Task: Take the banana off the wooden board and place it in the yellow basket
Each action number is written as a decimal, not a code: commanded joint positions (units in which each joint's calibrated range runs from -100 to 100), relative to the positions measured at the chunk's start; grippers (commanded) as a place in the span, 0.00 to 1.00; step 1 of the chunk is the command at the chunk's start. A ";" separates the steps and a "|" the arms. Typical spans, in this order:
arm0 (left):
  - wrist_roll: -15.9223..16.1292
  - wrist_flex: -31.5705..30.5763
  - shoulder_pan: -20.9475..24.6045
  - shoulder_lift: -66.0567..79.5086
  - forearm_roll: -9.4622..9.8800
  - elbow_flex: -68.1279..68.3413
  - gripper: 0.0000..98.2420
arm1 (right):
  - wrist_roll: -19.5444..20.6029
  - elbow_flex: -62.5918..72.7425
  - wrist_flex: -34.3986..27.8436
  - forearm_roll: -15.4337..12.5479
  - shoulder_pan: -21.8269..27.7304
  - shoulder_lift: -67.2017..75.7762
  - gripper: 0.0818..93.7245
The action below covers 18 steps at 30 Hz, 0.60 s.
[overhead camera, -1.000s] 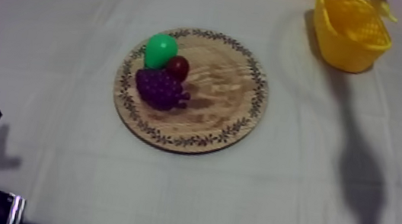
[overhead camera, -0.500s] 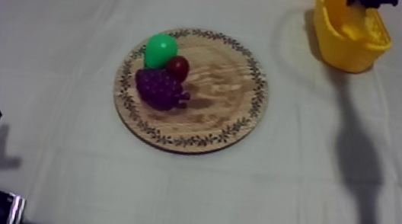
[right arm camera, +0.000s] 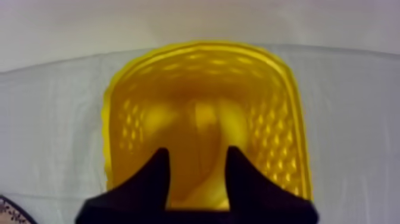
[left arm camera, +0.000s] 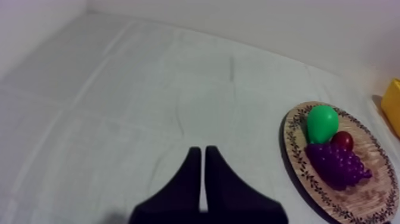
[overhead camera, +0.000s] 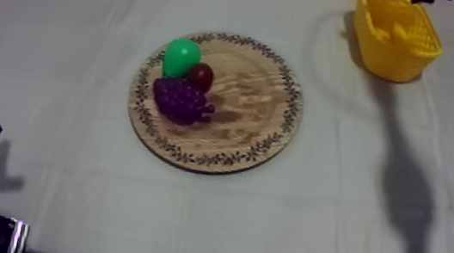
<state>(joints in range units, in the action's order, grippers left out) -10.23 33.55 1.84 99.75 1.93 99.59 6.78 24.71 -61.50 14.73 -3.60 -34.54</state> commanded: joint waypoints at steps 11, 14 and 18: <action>0.00 0.00 0.01 0.00 0.00 -0.04 0.00 | 1.82 -30.96 13.55 1.81 2.01 29.37 0.05; 0.00 0.00 0.01 0.00 0.00 -0.04 0.00 | 2.99 -39.32 17.35 3.15 2.28 36.36 0.03; 0.00 0.00 0.01 0.00 0.00 -0.04 0.00 | 5.01 -49.99 20.39 5.54 1.56 45.75 0.01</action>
<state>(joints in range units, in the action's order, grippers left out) -10.23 33.55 1.84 99.75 1.93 99.59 10.95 -15.52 -42.12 19.56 -1.85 3.86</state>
